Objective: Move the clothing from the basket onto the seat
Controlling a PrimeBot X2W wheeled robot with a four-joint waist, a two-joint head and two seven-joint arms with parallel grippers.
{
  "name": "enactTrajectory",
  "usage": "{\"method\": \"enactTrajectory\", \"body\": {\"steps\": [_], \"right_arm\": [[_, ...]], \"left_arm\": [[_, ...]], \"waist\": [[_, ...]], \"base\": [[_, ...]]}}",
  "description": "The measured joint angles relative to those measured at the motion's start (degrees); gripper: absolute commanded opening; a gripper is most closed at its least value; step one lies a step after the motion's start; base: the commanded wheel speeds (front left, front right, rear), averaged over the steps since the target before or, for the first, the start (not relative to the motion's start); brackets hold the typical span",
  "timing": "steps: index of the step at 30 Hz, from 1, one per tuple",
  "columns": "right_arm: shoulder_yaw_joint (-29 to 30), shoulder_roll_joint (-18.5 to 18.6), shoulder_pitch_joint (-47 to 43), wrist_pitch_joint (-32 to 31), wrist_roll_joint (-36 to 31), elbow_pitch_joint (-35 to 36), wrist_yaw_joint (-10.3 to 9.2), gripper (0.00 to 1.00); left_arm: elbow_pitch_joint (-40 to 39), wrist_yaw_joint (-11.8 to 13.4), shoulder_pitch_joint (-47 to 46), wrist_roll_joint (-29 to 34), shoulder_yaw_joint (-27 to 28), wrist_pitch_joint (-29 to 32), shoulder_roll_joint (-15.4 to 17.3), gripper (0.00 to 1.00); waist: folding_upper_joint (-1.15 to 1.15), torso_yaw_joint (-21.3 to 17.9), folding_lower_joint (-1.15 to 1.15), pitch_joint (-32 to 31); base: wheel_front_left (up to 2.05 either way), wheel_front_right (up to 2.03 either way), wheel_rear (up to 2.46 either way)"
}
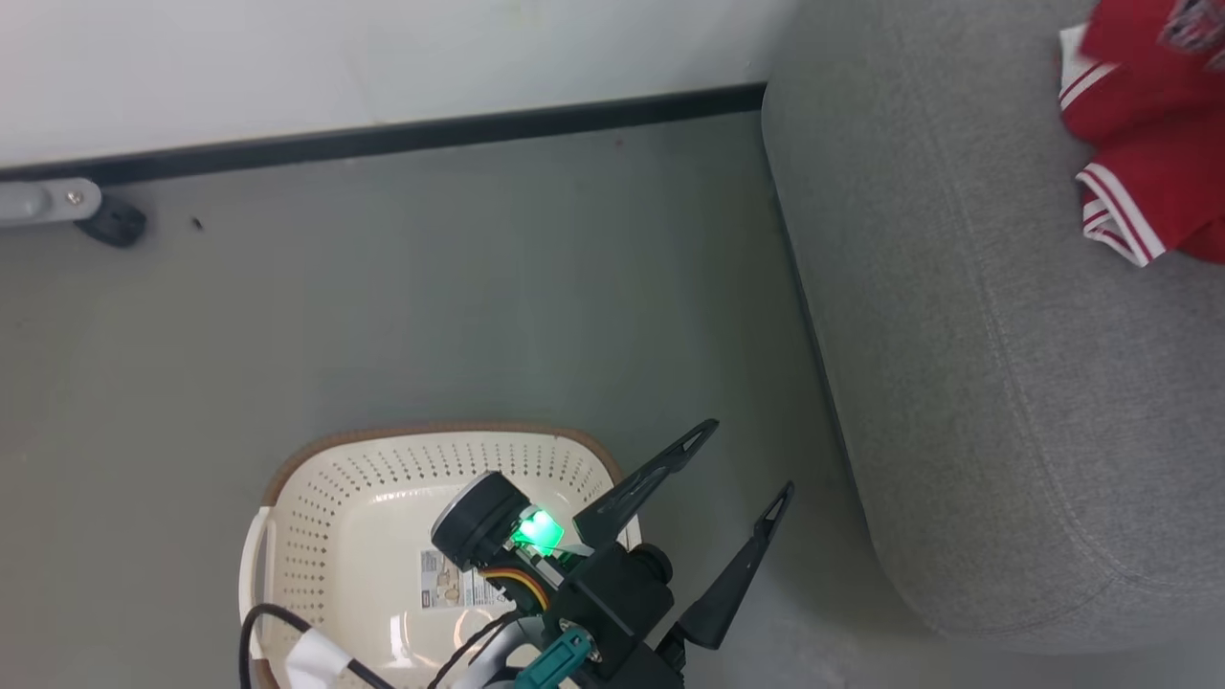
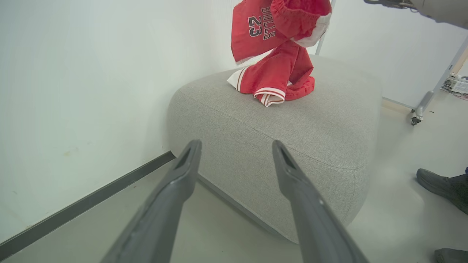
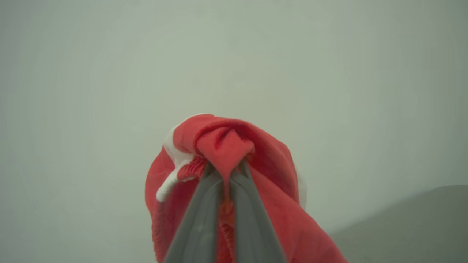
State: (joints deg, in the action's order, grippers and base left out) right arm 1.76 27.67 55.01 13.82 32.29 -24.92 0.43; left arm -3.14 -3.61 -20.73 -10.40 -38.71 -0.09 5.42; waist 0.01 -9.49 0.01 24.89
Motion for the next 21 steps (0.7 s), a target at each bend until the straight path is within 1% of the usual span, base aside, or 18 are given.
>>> {"method": "enactTrajectory", "body": {"steps": [5, 9, 13, 15, 21], "right_arm": [[3.19, 4.09, 4.84, 0.38, 0.22, -2.92, -0.51, 0.00], [3.88, 5.26, 6.21, 0.40, 1.00, -7.50, -0.47, 0.00], [3.85, 5.25, 6.38, 0.40, 1.08, -11.71, -0.42, 0.00], [3.59, 4.98, 6.37, 0.40, 1.10, -13.51, 0.00, 0.00], [2.66, 1.74, 5.66, 0.40, 2.13, -19.16, 0.68, 0.00]], "left_arm": [[-0.01, -0.01, -1.69, 0.49, -0.40, 0.00, -0.11, 1.00], [-0.07, -0.38, -2.97, 0.94, -0.51, -0.02, -0.21, 1.00], [-0.15, -0.45, -3.97, 1.43, -0.74, -0.10, -0.27, 1.00], [-0.15, -0.45, -4.22, 1.48, -0.73, -0.11, -0.27, 1.00], [1.01, -0.49, -5.74, 1.53, -0.60, -0.86, -0.27, 1.00]], "waist": [[0.00, 0.57, 0.00, 3.13], [0.00, 1.30, 0.00, 5.47], [0.00, 2.08, 0.00, 7.61], [0.00, 2.40, -0.01, 8.64], [0.00, 2.81, 0.00, 11.15]], "base": [[0.00, 0.00, 0.00], [0.00, 0.00, 0.00], [0.00, 0.00, 0.00], [0.00, 0.00, 0.00], [0.00, 0.00, 0.00]]}}
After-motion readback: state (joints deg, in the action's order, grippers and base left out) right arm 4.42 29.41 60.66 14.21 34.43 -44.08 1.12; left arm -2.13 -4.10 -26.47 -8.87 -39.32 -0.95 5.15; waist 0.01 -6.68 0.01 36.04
